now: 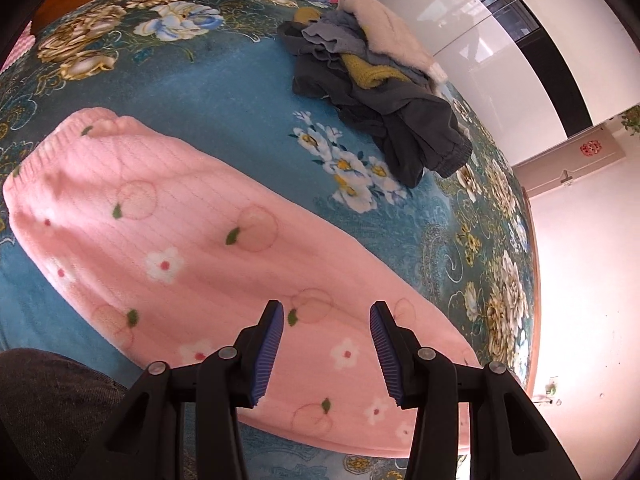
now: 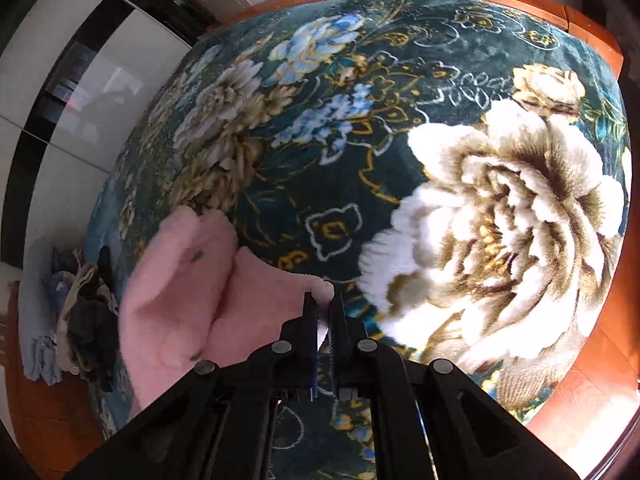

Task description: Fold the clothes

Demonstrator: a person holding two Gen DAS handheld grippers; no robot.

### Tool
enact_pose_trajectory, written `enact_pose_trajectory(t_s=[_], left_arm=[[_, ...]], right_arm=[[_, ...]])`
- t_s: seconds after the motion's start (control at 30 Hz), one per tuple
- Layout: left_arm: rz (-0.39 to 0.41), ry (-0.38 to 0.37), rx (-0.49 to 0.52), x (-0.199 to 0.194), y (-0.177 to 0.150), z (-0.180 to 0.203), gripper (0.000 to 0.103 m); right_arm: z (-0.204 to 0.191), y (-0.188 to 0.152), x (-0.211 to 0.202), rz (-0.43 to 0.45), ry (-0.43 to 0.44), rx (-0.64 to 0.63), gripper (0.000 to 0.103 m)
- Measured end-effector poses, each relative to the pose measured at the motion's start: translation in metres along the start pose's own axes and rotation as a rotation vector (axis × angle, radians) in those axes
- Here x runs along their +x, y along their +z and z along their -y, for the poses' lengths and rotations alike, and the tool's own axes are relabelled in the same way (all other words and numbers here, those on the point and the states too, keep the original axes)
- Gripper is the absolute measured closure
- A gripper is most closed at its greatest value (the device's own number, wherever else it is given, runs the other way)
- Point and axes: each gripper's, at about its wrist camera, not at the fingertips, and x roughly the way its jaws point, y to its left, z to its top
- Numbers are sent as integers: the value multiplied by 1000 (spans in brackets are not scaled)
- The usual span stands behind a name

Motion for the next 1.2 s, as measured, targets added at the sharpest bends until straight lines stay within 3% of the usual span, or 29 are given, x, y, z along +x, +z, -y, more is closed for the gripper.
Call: enact_pose_trajectory(t_s=[0.23, 0.33, 0.4, 0.53, 0.6, 0.77, 0.83, 0.87, 0.9, 0.97, 1.03, 1.1, 1.2], left_arm=[[-24, 42, -26, 17, 3, -11, 54], [-29, 47, -39, 22, 3, -17, 54], [-35, 50, -48, 26, 4, -19, 54], [-44, 50, -53, 32, 4, -20, 54], [-45, 51, -45, 32, 4, -19, 54], [-41, 43, -65, 31, 5, -27, 54], [-36, 40, -70, 29, 5, -29, 54], [-32, 38, -71, 28, 5, -30, 54], [-31, 37, -73, 28, 5, -31, 54], [-32, 36, -80, 28, 6, -32, 54], [-34, 36, -75, 27, 5, -32, 54], [-35, 34, -71, 27, 4, -31, 54], [-36, 33, -75, 27, 5, -32, 54]], right_arm=[[29, -11, 24, -71, -87, 50, 97], [31, -9, 13, -36, -136, 60, 90], [23, -7, 1, 8, -152, 45, 77], [-8, -17, 13, -85, 83, 24, 55], [-21, -24, 33, -145, 173, 63, 51], [-35, -28, 69, -153, 151, 175, 50], [-41, -23, 67, -109, 140, 191, 52], [-48, -21, 62, -81, 144, 182, 64], [-57, -19, 57, -73, 137, 156, 83], [-79, -17, 50, -96, 123, 95, 98], [-101, -16, 41, -126, 148, 47, 99], [-123, -20, 23, -154, 269, 44, 99], [-145, -23, -21, -105, 481, 40, 99]])
